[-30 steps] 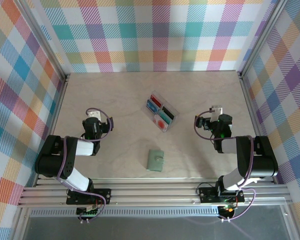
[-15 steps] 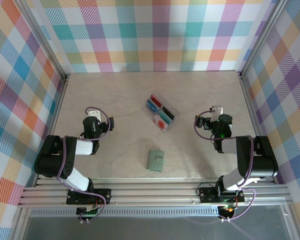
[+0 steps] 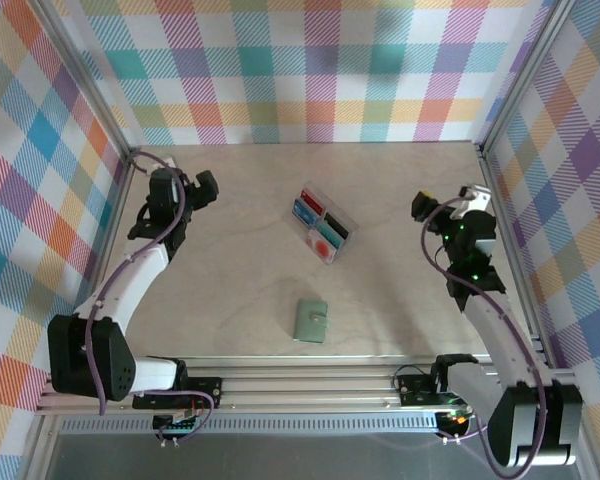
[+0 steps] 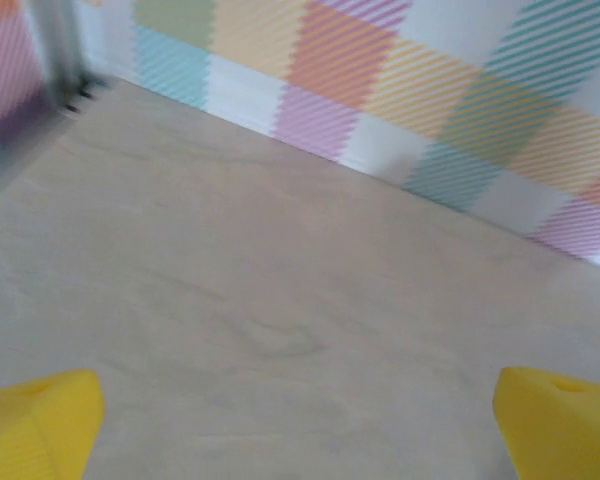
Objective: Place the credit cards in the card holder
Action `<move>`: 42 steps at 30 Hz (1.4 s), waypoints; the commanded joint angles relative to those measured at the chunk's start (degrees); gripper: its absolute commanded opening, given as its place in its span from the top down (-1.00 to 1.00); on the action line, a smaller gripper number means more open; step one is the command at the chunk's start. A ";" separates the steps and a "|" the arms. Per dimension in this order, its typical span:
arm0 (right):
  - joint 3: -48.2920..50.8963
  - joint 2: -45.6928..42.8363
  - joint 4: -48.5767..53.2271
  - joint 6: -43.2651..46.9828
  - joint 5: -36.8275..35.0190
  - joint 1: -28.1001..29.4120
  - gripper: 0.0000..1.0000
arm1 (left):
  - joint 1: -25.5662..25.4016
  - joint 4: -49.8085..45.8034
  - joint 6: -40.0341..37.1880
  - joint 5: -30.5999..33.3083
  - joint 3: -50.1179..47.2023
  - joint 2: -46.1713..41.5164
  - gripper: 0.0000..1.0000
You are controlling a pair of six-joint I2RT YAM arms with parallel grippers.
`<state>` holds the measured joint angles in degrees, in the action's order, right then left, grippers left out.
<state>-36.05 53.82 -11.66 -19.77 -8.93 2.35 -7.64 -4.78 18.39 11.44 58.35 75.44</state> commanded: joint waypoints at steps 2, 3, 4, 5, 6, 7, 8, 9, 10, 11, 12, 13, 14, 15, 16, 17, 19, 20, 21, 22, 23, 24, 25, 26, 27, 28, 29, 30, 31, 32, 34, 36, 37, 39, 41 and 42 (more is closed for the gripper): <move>-3.97 -2.42 17.37 -14.99 2.33 0.00 -0.99 | -0.51 -4.72 11.25 -25.33 -5.26 -1.16 -1.00; -4.48 -2.38 18.15 -15.21 4.67 0.00 -0.99 | -0.82 -1.33 12.93 -29.43 -7.44 -1.19 -1.00; -4.89 -2.29 19.29 -15.86 6.93 0.00 -0.99 | -1.46 0.44 14.14 -32.04 -9.09 -1.09 -1.00; -5.01 -2.30 20.23 -16.27 9.13 0.02 -0.99 | -2.50 0.64 14.43 -32.78 -10.08 -1.18 -1.00; -5.39 -2.24 22.65 -17.61 10.70 0.15 -0.99 | -4.04 0.02 14.40 -32.51 -10.98 -1.70 -1.00; -5.80 -2.25 25.65 -18.64 11.86 0.46 -0.97 | -6.06 0.06 14.04 -32.05 -12.23 -2.52 -1.00; -5.83 -2.36 27.63 -18.77 12.39 1.19 -0.91 | -7.97 0.03 13.71 -31.70 -13.31 -3.64 -0.99; -5.86 -2.50 30.03 -18.97 12.21 2.26 -0.82 | -10.11 -0.14 13.41 -31.00 -14.53 -4.99 -0.96; -5.91 -2.57 32.44 -19.22 12.15 3.16 -0.74 | -12.40 -0.15 13.33 -30.20 -15.73 -6.01 -0.93; -5.44 -2.46 34.57 -19.63 12.82 4.18 -0.67 | -14.95 -0.25 13.53 -29.51 -16.88 -6.83 -0.89; -4.69 -2.30 35.81 -20.06 14.02 5.26 -0.59 | -17.39 -0.45 13.60 -29.14 -17.86 -7.08 -0.84; -3.87 -2.05 36.78 -20.34 14.88 6.31 -0.52 | -19.37 -0.62 13.82 -28.82 -18.57 -6.88 -0.75; -2.67 -1.75 37.35 -20.49 15.31 8.03 -0.44 | -21.38 -0.48 14.30 -28.71 -19.47 -6.41 -0.62; -1.44 -1.49 37.36 -20.42 15.30 10.43 -0.35 | -23.26 0.35 14.78 -28.86 -20.45 -5.82 -0.49; -0.43 -1.23 37.38 -20.18 14.99 12.82 -0.30 | -24.73 1.27 15.12 -29.15 -21.39 -5.33 -0.40; 0.50 -0.88 37.51 -20.19 14.49 15.59 -0.25 | -26.15 2.23 15.45 -29.55 -22.30 -4.81 -0.31; 2.67 -0.17 35.95 -20.90 16.38 19.89 -0.11 | -28.62 4.21 16.22 -29.80 -23.86 -3.77 -0.15; 3.41 0.44 35.41 -21.44 17.36 22.26 -0.04 | -29.87 4.73 16.30 -29.73 -24.26 -3.06 -0.09; 4.02 1.10 34.93 -21.77 18.03 24.59 0.03 | -31.12 5.18 16.28 -29.66 -24.60 -2.20 -0.04; 4.51 1.80 33.97 -21.89 18.43 26.89 0.05 | -31.93 5.99 16.34 -29.55 -25.00 -1.34 0.00; 4.63 2.78 33.30 -22.05 19.05 29.46 0.06 | -33.07 6.58 16.33 -29.75 -25.03 -0.17 0.05; 4.64 3.98 32.50 -22.12 19.80 32.06 0.05 | -34.04 7.08 16.20 -29.92 -24.86 0.93 0.08; 4.58 4.89 31.76 -22.07 20.60 34.14 0.04 | -34.80 7.55 16.19 -29.77 -24.89 1.76 0.10; 4.43 6.16 31.24 -21.99 21.19 36.34 0.02 | -35.59 7.90 16.17 -29.72 -24.86 2.73 0.13; 4.40 7.09 30.81 -22.00 21.13 38.26 0.01 | -36.17 7.99 16.07 -29.68 -24.80 3.55 0.16; 4.50 7.86 30.36 -22.07 20.93 39.55 0.01 | -36.65 7.95 15.98 -29.49 -24.77 4.12 0.21; 4.65 8.69 30.13 -22.19 20.97 40.58 0.00 | -37.14 7.97 15.97 -29.27 -24.99 4.68 0.23; 4.70 9.32 29.87 -22.37 20.98 41.37 0.00 | -37.56 8.09 15.89 -28.91 -25.25 4.89 0.24; 4.99 9.91 29.32 -22.48 21.13 42.03 0.00 | -37.96 8.22 15.89 -28.64 -25.54 5.04 0.25; 5.24 10.34 28.74 -22.59 21.19 42.49 0.01 | -38.40 8.25 15.94 -28.34 -25.73 5.04 0.25; 5.40 11.98 27.28 -22.64 21.23 43.15 0.02 | -39.18 8.10 15.95 -27.14 -26.16 5.19 0.26; 4.97 14.58 26.32 -22.29 21.58 43.61 0.03 | -39.74 7.40 15.97 -25.90 -26.09 5.78 0.32; 4.77 15.91 25.44 -22.17 22.17 43.77 0.04 | -39.97 7.29 16.06 -25.42 -26.16 6.00 0.35; 4.18 18.88 23.35 -22.07 23.71 44.26 0.06 | -40.93 7.18 16.21 -24.02 -26.54 6.25 0.36; 3.34 21.32 22.41 -21.95 23.86 44.80 0.07 | -41.65 6.77 16.27 -22.76 -26.58 6.72 0.39; 2.93 22.53 21.88 -21.82 23.80 45.08 0.07 | -42.12 6.54 16.40 -21.84 -26.53 6.95 0.40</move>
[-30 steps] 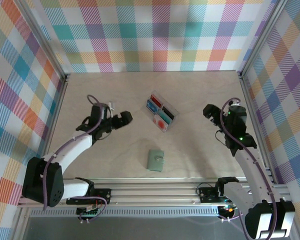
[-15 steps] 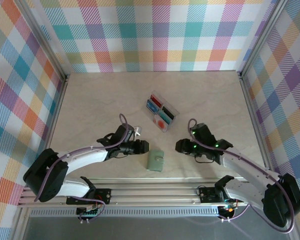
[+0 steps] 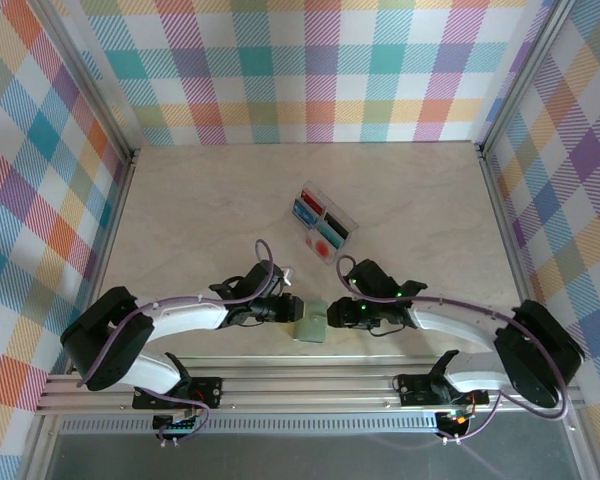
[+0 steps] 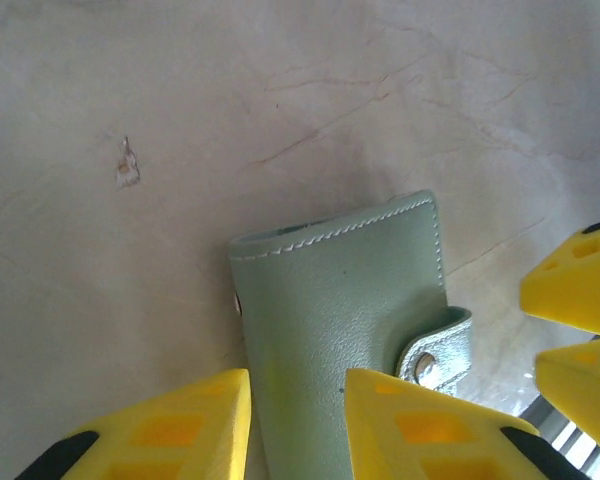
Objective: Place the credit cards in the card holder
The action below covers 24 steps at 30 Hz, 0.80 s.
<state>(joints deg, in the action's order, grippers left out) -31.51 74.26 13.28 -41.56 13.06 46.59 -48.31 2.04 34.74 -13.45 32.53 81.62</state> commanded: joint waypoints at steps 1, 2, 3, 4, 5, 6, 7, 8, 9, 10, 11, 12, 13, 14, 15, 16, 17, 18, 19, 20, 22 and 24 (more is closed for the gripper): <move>-2.03 3.28 -3.50 0.08 1.98 1.00 0.07 | -1.70 -0.33 0.30 3.79 -0.80 1.18 0.41; -2.30 4.24 -4.02 0.16 2.13 1.07 0.08 | -1.90 -0.29 0.60 4.28 -0.88 1.42 0.43; -2.57 5.16 -4.73 0.16 2.46 1.14 0.12 | -2.21 -0.08 0.76 4.76 -0.98 1.87 0.45; -2.96 5.97 -5.27 0.41 2.53 1.15 0.18 | -2.65 -0.02 1.07 5.27 -0.98 2.41 0.48; -3.44 6.57 -5.42 0.55 2.23 1.14 0.25 | -2.99 -0.10 1.22 6.17 -0.92 2.76 0.50; -3.93 7.18 -5.47 0.76 1.71 1.16 0.33 | -3.39 -0.41 1.51 7.39 -0.87 3.24 0.53; -4.45 7.70 -5.55 1.02 1.34 1.14 0.44 | -3.61 -0.48 2.09 8.41 -0.89 3.76 0.57; -4.85 7.99 -5.72 1.11 1.07 1.14 0.53 | -3.80 -0.42 2.58 9.12 -0.90 4.26 0.61; -5.36 8.38 -5.75 1.37 0.54 1.14 0.64 | -4.01 -0.17 3.20 9.77 -0.99 4.71 0.65; -6.04 8.60 -5.33 1.56 -0.34 1.14 0.74 | -4.14 -0.11 3.91 10.50 -0.90 5.09 0.69; -6.47 8.61 -4.83 1.78 -1.45 1.07 0.81 | -4.28 0.05 4.31 11.15 -0.89 5.36 0.72; -7.08 8.58 -4.29 1.92 -3.08 0.92 0.88 | -4.46 0.27 5.06 12.02 -0.81 5.68 0.76; -7.79 8.53 -3.71 2.33 -4.51 0.65 0.93 | -4.53 0.66 5.73 12.61 -0.72 5.92 0.78; -8.42 8.53 -3.12 2.70 -5.42 0.22 0.96 | -4.59 1.06 6.47 13.10 -0.66 6.22 0.79; -9.25 8.66 -2.58 3.11 -6.16 -0.51 0.97 | -4.60 1.55 7.31 13.62 -0.48 6.44 0.80; -10.00 8.84 -1.76 3.39 -7.27 -1.16 0.97 | -4.62 1.87 8.26 14.40 -0.32 6.61 0.82; -10.91 9.09 -0.89 3.50 -8.60 -1.63 0.98 | -4.60 2.32 9.07 15.03 -0.20 6.72 0.84; -12.09 9.31 1.05 3.59 -10.69 -1.93 0.94 | -4.60 2.60 10.01 15.75 -0.03 6.79 0.85; -13.20 9.17 2.75 3.84 -13.09 -1.94 0.88 | -4.64 2.93 11.20 16.48 0.06 6.74 0.87; -13.70 8.71 3.68 3.77 -14.72 -1.94 0.81 | -4.60 3.11 11.98 17.01 0.16 6.65 0.87; -14.40 7.01 5.40 4.01 -16.79 -1.49 0.70 | -4.73 3.64 13.21 17.86 0.20 6.24 0.88; -15.04 5.76 6.41 4.77 -16.74 -0.36 0.52 | -4.90 4.04 13.54 18.28 -0.18 5.68 0.89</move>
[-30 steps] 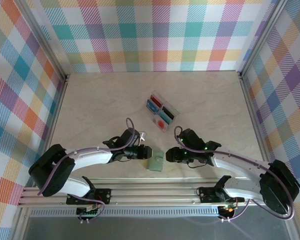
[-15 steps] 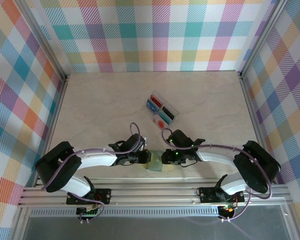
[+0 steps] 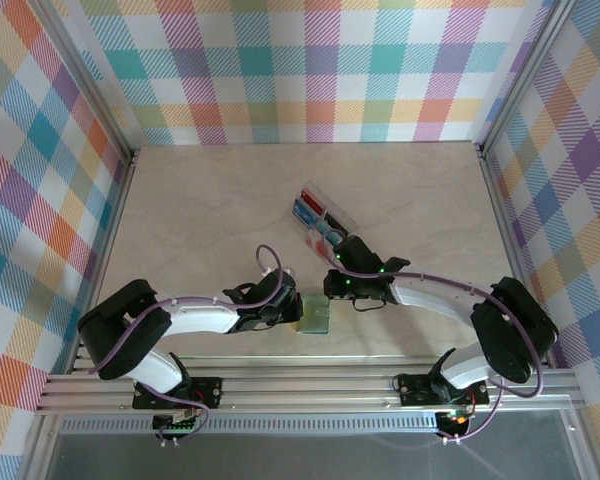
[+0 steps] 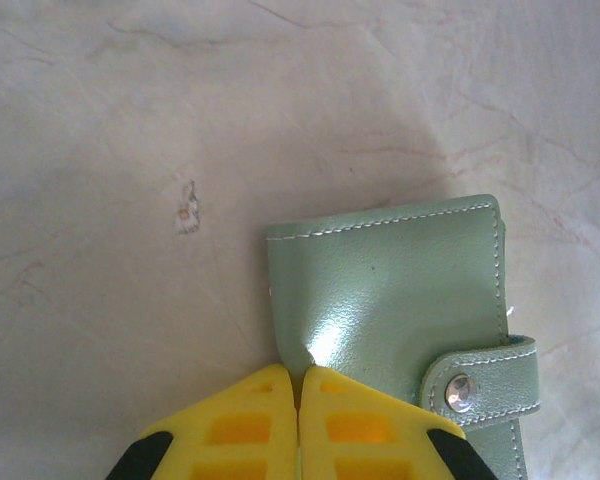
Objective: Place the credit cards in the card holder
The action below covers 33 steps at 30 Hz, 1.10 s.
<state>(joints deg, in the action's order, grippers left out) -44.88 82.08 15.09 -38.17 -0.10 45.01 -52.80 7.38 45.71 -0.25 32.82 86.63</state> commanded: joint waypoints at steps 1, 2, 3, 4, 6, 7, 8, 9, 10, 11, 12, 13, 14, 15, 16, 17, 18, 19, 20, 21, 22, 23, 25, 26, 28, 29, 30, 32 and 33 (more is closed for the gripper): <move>-2.13 -2.11 5.25 1.83 -3.04 1.92 0.42 | -0.47 -1.43 2.58 5.30 -0.63 0.36 0.89; -2.58 -1.73 5.81 2.17 -2.28 2.48 0.37 | -0.47 -1.49 2.58 5.35 -0.84 0.08 0.89; -2.75 -1.06 5.93 2.31 -0.79 3.15 0.34 | -0.47 -1.34 2.57 5.44 -1.21 -0.27 0.89; -2.71 -0.47 5.32 2.40 0.99 3.81 0.33 | -0.48 -1.02 2.59 5.36 -1.61 -0.64 0.89; -2.12 0.94 3.08 2.19 4.08 4.87 0.35 | -0.55 -0.23 2.62 5.10 -2.30 -1.08 0.89; -1.76 1.59 1.57 1.97 5.34 5.25 0.40 | -0.60 0.09 2.58 5.00 -2.56 -1.03 0.89; -1.30 2.08 0.21 1.73 6.12 5.32 0.45 | -0.64 0.39 2.53 4.91 -2.67 -0.91 0.89; -0.80 2.78 -1.34 1.49 6.86 5.35 0.51 | -0.73 0.63 2.46 4.91 -2.80 -0.67 0.88; -0.67 3.50 -2.38 1.43 7.17 5.35 0.53 | -0.79 0.85 2.52 4.98 -2.85 -0.38 0.89; -0.79 4.22 -2.84 1.51 7.22 5.43 0.53 | -0.89 1.17 2.53 4.87 -2.93 -0.08 0.89; -0.96 4.91 -3.20 1.52 7.09 5.43 0.53 | -1.03 1.55 2.55 4.80 -3.10 0.29 0.89; -1.21 5.51 -3.24 1.57 6.64 5.52 0.51 | -1.08 1.83 2.59 4.77 -3.16 0.59 0.89; -1.31 6.03 -3.10 1.61 5.92 5.54 0.50 | -1.18 2.09 2.59 4.65 -3.20 0.89 0.89; -1.50 6.60 -2.74 1.61 4.92 5.52 0.49 | -1.24 2.41 2.63 4.69 -3.33 1.14 0.90; -1.70 7.00 -2.33 1.62 3.75 5.61 0.48 | -1.26 2.55 2.76 4.70 -3.46 1.26 0.90; -1.75 7.31 -1.91 1.61 2.84 5.71 0.47 | -1.26 2.72 2.80 4.64 -3.46 1.35 0.90; -1.79 7.68 -1.42 1.54 1.96 5.83 0.44 | -1.29 2.81 2.93 4.73 -3.58 1.37 0.90; -1.92 8.13 -0.83 1.52 0.95 6.04 0.40 | -1.26 3.03 3.10 4.79 -3.88 1.31 0.90; -1.84 8.45 -0.54 1.62 0.35 6.20 0.38 | -1.26 3.09 3.15 4.82 -4.13 1.22 0.90; -1.68 8.85 -0.55 1.68 0.06 6.48 0.34 | -1.30 3.08 3.15 4.91 -4.29 1.00 0.90; -1.32 9.17 -0.66 1.64 -0.18 6.74 0.32 | -1.26 3.08 3.23 5.05 -4.55 0.78 0.90; -0.90 9.47 -1.06 1.61 -0.28 6.97 0.28 | -1.30 3.08 3.16 5.09 -4.68 0.55 0.90; 0.26 10.08 -2.37 1.46 0.09 7.32 0.21 | -1.26 2.95 3.09 5.16 -5.00 0.30 0.90; 0.71 10.45 -2.91 1.35 0.41 7.44 0.18 | -1.26 2.84 2.95 5.07 -5.04 0.32 0.90; 1.61 11.21 -3.89 1.11 0.59 7.93 0.12 | -1.28 2.80 2.96 5.20 -5.21 0.30 0.90; 1.89 11.62 -4.20 1.15 0.47 8.27 0.10 | -1.26 2.86 3.04 5.33 -5.31 0.34 0.90; 2.14 11.98 -4.17 1.02 0.00 8.65 0.10 | -1.27 2.91 3.07 5.31 -5.38 0.43 0.90; 2.43 12.60 -3.37 0.64 -2.08 9.33 0.10 | -1.27 3.07 3.23 5.34 -5.65 0.38 0.90; 2.40 12.96 -2.79 0.27 -3.44 9.70 0.11 | -1.28 3.21 3.33 5.27 -5.82 0.30 0.91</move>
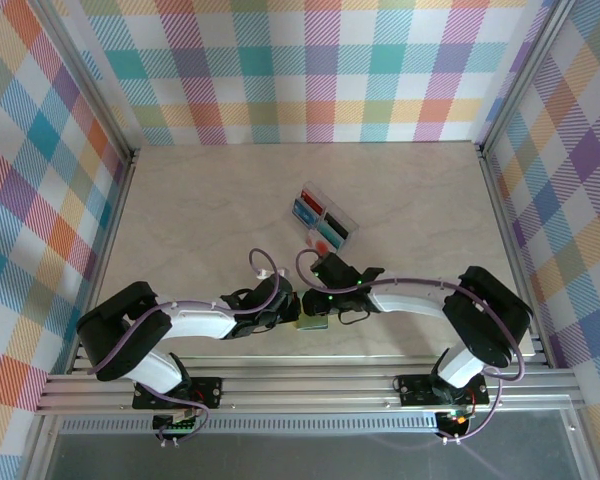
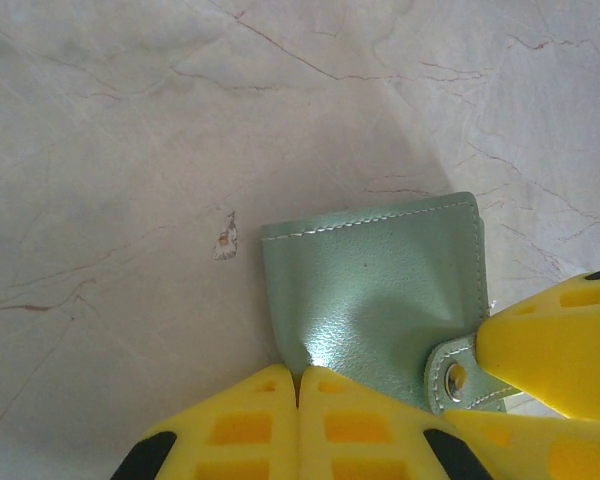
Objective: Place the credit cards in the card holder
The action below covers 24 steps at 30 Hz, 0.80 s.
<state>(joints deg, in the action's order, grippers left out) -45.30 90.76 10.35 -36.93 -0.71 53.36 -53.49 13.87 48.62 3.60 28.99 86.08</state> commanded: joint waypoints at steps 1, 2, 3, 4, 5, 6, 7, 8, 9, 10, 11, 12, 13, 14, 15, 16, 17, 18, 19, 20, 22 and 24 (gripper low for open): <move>3.04 4.57 2.42 -1.29 -4.02 1.69 0.12 | -0.56 -3.15 0.59 1.46 -2.17 0.68 0.91; 3.11 4.97 2.76 -1.43 -4.92 1.95 0.13 | -0.56 -3.06 0.74 1.50 -2.38 0.53 0.91; 3.02 5.45 3.22 -1.80 -6.14 2.45 0.14 | -0.56 -3.06 0.92 1.56 -2.61 0.29 0.91; 2.70 6.09 3.91 -1.94 -7.46 2.97 0.15 | -0.57 -3.04 1.07 1.68 -2.84 0.05 0.91; 2.38 6.79 4.43 -2.14 -8.43 3.49 0.15 | -0.60 -2.97 1.19 1.79 -3.12 -0.27 0.91; 2.17 7.47 4.94 -2.43 -9.52 4.03 0.15 | -0.56 -2.86 1.30 1.76 -3.41 -0.67 0.91; 2.10 8.28 5.12 -2.74 -10.25 4.62 0.15 | -0.56 -2.96 1.50 1.90 -3.73 -1.08 0.91; 2.14 8.90 5.08 -2.96 -10.44 4.90 0.16 | -0.56 -2.89 1.64 2.01 -4.06 -1.47 0.91; 2.14 9.56 4.99 -3.21 -10.63 5.22 0.17 | -0.56 -2.88 1.72 2.17 -4.35 -1.87 0.91; 2.02 10.17 4.94 -3.49 -10.87 5.50 0.20 | -0.56 -2.94 1.82 2.27 -4.62 -2.19 0.91; 1.92 10.55 5.00 -3.63 -11.18 5.72 0.23 | -0.56 -2.99 1.82 2.34 -4.68 -2.34 0.92; 1.81 11.01 5.09 -3.72 -11.62 6.07 0.28 | -0.56 -3.06 1.70 2.45 -4.73 -2.45 0.92; 1.63 11.23 5.33 -3.77 -12.19 6.29 0.34 | -0.59 -3.10 1.72 2.48 -4.73 -2.43 0.92; 1.38 11.38 5.60 -3.76 -12.57 6.60 0.39 | -0.56 -3.06 1.72 2.47 -4.74 -2.30 0.92; 0.96 11.44 5.99 -3.83 -12.99 6.81 0.47 | -0.60 -2.89 1.74 2.47 -4.73 -2.13 0.92; 0.65 11.31 6.42 -3.70 -13.45 7.00 0.59 | -0.56 -2.80 1.72 2.39 -4.66 -1.87 0.92; 0.41 11.12 6.82 -3.60 -13.82 7.16 0.67 | -0.60 -2.64 1.73 2.40 -4.65 -1.63 0.92; 0.18 10.64 7.05 -3.50 -14.02 7.24 0.77 | -0.56 -2.46 1.74 2.37 -4.65 -1.38 0.93; 0.07 9.90 7.46 -3.38 -14.07 7.30 0.83 | -0.56 -2.36 1.70 2.51 -4.65 -1.11 0.93; 0.06 9.06 7.42 -3.10 -13.91 7.29 0.89 | -0.56 -2.43 1.68 2.75 -4.58 -0.82 0.93; 0.07 6.62 7.64 -2.41 -13.04 7.33 0.97 | -0.57 -2.85 1.57 3.69 -4.41 -0.21 0.94; -0.14 4.01 8.49 -1.55 -12.24 7.28 1.00 | -0.56 -3.49 1.52 4.90 -4.22 0.56 0.97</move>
<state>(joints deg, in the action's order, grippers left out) -48.31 93.97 11.09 -39.40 -16.60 60.51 -53.58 15.75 50.15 5.34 26.06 84.16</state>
